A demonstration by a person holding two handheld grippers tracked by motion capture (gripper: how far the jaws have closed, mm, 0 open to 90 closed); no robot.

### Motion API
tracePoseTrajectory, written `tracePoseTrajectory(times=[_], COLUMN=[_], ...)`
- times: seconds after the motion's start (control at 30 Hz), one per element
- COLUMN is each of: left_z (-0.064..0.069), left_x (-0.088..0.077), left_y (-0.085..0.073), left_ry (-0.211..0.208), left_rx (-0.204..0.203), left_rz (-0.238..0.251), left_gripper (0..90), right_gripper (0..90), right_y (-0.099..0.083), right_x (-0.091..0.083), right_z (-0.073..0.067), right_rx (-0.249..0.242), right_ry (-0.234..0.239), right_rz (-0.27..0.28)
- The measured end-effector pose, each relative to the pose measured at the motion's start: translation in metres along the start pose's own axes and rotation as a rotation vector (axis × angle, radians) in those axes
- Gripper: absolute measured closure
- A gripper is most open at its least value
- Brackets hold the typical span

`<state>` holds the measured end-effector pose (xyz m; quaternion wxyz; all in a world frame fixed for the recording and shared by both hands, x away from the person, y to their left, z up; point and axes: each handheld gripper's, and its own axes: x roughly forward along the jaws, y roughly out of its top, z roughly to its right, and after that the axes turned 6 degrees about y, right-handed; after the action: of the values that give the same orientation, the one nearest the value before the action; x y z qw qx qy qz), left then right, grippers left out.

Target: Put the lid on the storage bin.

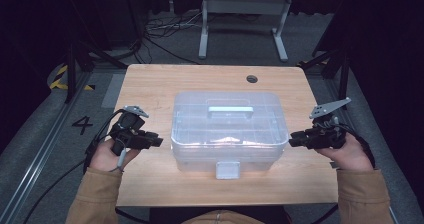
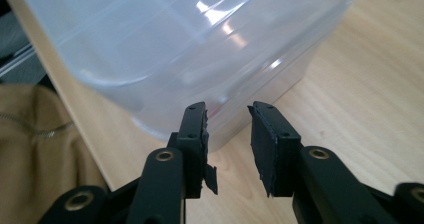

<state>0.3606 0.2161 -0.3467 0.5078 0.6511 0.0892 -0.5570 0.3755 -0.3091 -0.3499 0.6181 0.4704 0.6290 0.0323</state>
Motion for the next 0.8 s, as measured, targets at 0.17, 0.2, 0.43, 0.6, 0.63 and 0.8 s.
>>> tracePoseTrajectory(times=[0.17, 0.2, 0.43, 0.6, 0.63, 0.8], left_z=[-0.006, -0.008, -0.018, -0.029, -0.032, -0.043], left_x=[-0.005, -0.006, -0.007, 0.002, 0.005, 0.015], left_y=[-0.005, -0.005, -0.009, -0.014, -0.015, -0.021], left_ry=[0.028, 0.031, 0.067, 0.083, 0.081, 0.073], left_rx=[-0.039, -0.044, -0.099, -0.146, -0.157, -0.201], left_rz=[0.042, 0.051, 0.108, 0.131, 0.136, 0.166], left_gripper=[66.8, 66.7, 66.7, 65.9, 65.9, 65.4], right_gripper=[61.7, 60.2, 56.4, 54.7, 54.5, 54.6], right_y=[-0.001, -0.002, -0.012, -0.020, -0.021, -0.026], right_x=[-0.010, -0.012, -0.020, -0.021, -0.021, -0.018], right_z=[0.007, 0.009, 0.024, 0.036, 0.038, 0.047], right_rx=[0.051, 0.056, 0.116, 0.156, 0.164, 0.192], right_ry=[-0.061, -0.072, -0.164, -0.212, -0.219, -0.241], right_rz=[0.118, 0.139, 0.234, 0.267, 0.268, 0.282])
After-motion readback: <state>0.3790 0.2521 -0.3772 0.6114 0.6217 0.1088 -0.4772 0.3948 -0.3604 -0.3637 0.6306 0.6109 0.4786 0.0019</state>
